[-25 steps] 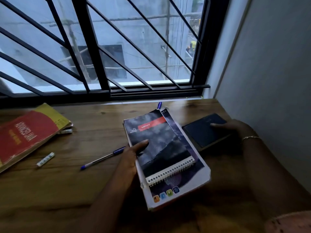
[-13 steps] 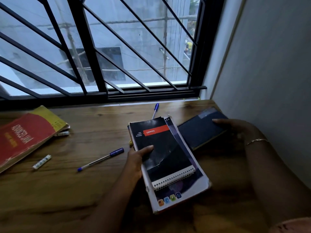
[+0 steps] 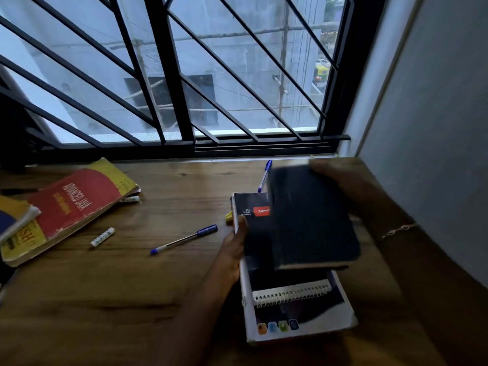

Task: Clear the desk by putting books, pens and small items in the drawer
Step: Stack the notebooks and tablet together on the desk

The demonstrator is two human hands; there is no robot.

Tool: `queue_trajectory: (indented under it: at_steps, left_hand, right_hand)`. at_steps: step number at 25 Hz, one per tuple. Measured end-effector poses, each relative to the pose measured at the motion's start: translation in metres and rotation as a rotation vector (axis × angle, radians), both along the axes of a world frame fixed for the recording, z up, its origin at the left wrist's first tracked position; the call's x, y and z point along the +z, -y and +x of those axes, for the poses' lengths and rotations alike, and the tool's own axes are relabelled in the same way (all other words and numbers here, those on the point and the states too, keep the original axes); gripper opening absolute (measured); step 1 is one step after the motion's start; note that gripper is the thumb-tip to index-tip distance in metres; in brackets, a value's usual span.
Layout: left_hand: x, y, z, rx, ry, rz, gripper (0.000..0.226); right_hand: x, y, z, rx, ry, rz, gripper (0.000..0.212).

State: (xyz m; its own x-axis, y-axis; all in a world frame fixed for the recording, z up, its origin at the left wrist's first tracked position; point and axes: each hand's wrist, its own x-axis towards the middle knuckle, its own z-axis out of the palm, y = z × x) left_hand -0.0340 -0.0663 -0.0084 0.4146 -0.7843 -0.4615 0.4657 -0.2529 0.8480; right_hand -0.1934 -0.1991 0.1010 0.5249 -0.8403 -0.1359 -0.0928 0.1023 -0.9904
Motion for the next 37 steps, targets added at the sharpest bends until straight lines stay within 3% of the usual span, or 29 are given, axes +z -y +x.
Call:
queue_trajectory:
  at_steps: [2, 5, 7, 9, 12, 15, 19, 25, 31, 35, 37]
  left_hand:
    - [0.004, -0.005, 0.001, -0.043, 0.067, 0.081, 0.071]
    - [0.001, -0.009, 0.006, -0.052, 0.143, 0.177, 0.078]
    - [0.002, -0.012, 0.005, -0.064, 0.193, 0.187, 0.071]
    - [-0.004, -0.014, 0.006, -0.071, 0.223, 0.173, 0.079]
    - [-0.006, -0.018, 0.001, -0.039, 0.231, 0.105, 0.087]
    - [-0.001, -0.022, -0.008, 0.02, 0.43, 0.094, 0.083]
    - [0.0, -0.026, -0.018, -0.115, 0.682, 0.117, 0.115]
    - [-0.007, -0.038, -0.021, -0.18, 0.769, 0.189, 0.099]
    - [0.005, -0.059, -0.023, -0.27, 1.047, 0.389, 0.086]
    - [0.004, -0.087, -0.037, -0.101, 1.045, 0.251, 0.065]
    - [-0.002, -0.11, -0.047, 0.002, 1.042, 0.162, 0.055]
  right_hand:
    - [-0.032, -0.02, 0.018, 0.1, -0.114, 0.072, 0.029]
    - [-0.064, -0.024, 0.032, 0.038, -0.123, 0.137, 0.027]
    - [-0.077, -0.022, 0.035, -0.04, -0.145, 0.05, 0.034]
    - [-0.094, -0.025, 0.038, -0.127, -0.216, -0.114, 0.048]
    - [-0.112, -0.03, 0.032, -0.237, -0.327, -0.266, 0.04]
    - [-0.118, -0.039, 0.019, -0.218, -0.227, -0.214, 0.047]
    - [-0.13, -0.059, 0.006, -0.136, -0.245, -0.217, 0.054]
    - [-0.136, -0.073, 0.002, -0.163, -0.189, -0.182, 0.077]
    - [-0.129, -0.093, -0.001, -0.205, -0.2, -0.178, 0.068]
    - [-0.108, -0.114, -0.004, -0.324, -0.541, -0.562, 0.054]
    - [-0.107, -0.142, -0.008, -0.337, -0.582, -0.745, 0.051]
